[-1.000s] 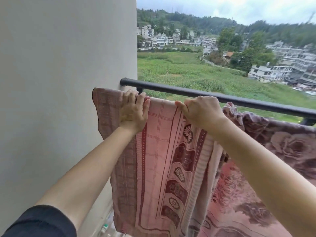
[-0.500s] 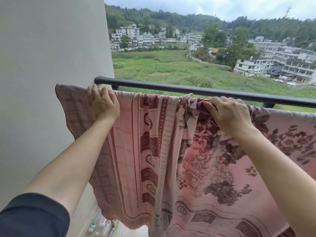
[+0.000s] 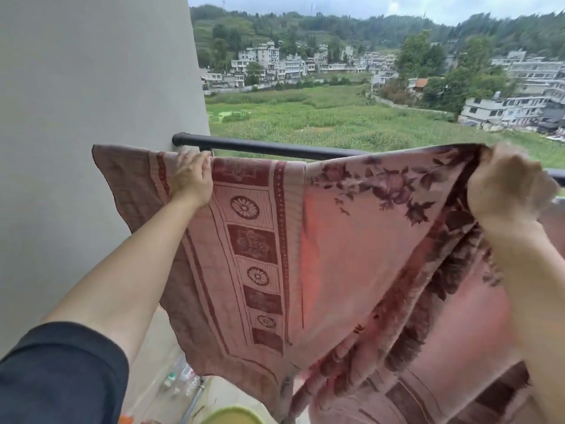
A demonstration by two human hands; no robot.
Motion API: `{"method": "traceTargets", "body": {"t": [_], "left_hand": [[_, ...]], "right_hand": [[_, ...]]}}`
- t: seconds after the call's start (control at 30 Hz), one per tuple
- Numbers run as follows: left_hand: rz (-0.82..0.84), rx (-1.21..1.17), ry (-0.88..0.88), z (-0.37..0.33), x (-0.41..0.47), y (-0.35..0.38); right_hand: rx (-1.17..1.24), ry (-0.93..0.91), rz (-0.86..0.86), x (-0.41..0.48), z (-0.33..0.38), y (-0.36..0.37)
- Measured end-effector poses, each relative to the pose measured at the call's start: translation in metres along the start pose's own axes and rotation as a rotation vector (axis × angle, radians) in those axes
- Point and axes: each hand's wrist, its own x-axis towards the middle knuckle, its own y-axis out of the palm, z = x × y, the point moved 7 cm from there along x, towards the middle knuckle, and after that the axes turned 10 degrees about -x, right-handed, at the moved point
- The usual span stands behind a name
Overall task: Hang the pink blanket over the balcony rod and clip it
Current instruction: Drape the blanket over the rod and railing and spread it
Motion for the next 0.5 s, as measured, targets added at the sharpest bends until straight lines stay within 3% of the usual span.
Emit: {"method": "traceTargets", "body": {"t": [0.17,0.27,0.37,0.5], "left_hand": [[-0.033,0.012,-0.014,0.001,0.002,0.002],[-0.016,0.028,0.030,0.006,0.003,0.005],[-0.031,0.082,0.075,0.007,0.001,0.002],[-0.095,0.138,0.191,0.010,0.001,-0.009]], "right_hand": [[-0.051,-0.143,0.106,-0.017,0.052,0.000],[0.105,-0.280,0.096,-0.044,0.122,-0.004],[0.242,-0.431,0.197,-0.084,0.208,0.006],[0.117,-0.606,0.222,-0.116,0.280,0.034]]}}
